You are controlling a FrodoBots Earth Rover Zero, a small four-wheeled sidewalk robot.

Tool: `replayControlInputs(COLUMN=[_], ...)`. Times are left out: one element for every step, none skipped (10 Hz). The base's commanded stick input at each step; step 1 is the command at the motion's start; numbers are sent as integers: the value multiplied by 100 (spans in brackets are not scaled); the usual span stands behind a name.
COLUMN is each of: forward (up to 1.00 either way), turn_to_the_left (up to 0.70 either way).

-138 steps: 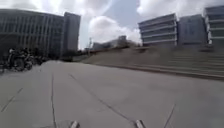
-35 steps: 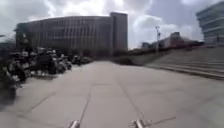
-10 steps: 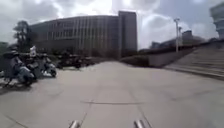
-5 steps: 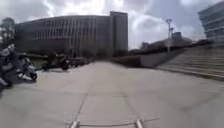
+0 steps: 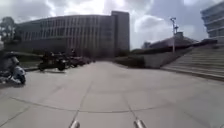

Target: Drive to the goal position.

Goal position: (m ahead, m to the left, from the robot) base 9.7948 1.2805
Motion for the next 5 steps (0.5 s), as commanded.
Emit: replayControlInputs(forward=[100,100,100,100,100], turn_to_the_left=[0,0,0,0,0])
